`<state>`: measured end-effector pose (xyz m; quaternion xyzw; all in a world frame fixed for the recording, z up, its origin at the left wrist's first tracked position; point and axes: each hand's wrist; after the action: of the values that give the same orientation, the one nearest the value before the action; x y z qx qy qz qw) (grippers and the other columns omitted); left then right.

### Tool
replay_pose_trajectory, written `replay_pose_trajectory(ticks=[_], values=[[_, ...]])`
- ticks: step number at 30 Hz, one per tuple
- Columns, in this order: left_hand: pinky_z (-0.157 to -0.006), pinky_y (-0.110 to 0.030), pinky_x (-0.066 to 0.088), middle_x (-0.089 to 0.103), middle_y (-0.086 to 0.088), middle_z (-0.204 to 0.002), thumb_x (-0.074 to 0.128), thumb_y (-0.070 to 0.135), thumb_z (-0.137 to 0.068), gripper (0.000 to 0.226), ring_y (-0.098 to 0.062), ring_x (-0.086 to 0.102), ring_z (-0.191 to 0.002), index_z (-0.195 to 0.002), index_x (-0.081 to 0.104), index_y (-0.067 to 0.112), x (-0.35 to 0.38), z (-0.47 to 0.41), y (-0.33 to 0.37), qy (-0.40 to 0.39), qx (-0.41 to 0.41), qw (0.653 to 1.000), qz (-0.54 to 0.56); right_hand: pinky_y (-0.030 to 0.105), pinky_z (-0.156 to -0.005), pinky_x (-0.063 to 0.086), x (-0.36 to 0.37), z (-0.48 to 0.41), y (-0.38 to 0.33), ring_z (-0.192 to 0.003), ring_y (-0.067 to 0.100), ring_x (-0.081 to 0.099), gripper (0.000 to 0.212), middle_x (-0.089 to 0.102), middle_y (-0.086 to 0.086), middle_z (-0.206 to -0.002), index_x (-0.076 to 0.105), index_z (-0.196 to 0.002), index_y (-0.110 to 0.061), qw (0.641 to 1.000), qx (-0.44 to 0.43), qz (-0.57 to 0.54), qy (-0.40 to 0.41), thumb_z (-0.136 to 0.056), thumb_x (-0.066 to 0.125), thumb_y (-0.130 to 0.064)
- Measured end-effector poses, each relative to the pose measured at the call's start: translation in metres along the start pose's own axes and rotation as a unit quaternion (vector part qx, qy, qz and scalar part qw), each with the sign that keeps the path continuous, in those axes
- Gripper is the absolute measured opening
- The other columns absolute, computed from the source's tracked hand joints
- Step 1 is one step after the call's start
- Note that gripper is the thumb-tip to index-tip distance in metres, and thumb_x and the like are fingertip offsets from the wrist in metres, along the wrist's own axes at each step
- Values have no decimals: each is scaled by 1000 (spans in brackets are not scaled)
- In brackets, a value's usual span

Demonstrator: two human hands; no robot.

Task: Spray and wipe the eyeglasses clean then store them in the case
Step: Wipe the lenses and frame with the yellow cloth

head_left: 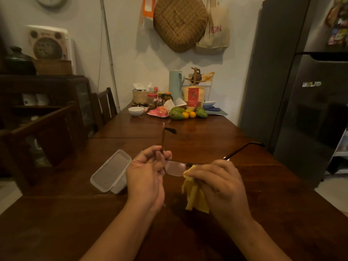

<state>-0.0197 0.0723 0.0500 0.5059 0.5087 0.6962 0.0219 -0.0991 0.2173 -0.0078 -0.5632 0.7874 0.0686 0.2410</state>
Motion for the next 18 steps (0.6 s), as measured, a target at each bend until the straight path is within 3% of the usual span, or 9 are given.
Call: replay_pose_trajectory(ticks=[4, 9, 18], values=[[-90, -34, 54, 70, -7, -78, 45, -16, -87, 30, -18, 68, -80, -94, 64, 6, -6, -7, 5, -14, 12, 1000, 17, 24, -75, 46, -5, -1, 9, -97, 7, 50, 27, 65, -19, -112, 71, -113, -29, 997, 54, -27, 36, -87, 65, -22], [-82, -30, 57, 70, -3, -68, 46, -16, -87, 30, -15, 69, -73, -89, 64, 8, -6, -8, 7, -9, 15, 999, 46, 31, -72, 41, -7, 0, 5, -104, 6, 46, 36, 65, -24, -119, 66, -123, -38, 996, 45, 48, -63, -90, 54, -39], [-83, -30, 58, 68, -5, -65, 44, -18, -87, 32, -19, 67, -75, -87, 63, 8, -3, -5, 9, -3, -11, 997, 77, 32, -78, 36, -7, -6, 1, -112, 11, 42, 46, 60, -21, -129, 58, -130, -41, 977, 58, 171, -113, -88, 45, -56]])
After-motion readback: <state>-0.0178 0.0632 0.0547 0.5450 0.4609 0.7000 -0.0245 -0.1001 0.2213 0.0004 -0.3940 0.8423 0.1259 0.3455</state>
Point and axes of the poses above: each hand's wrist, its own z-axis away from the middle knuckle, its own x-axis out of the palm, y = z × x
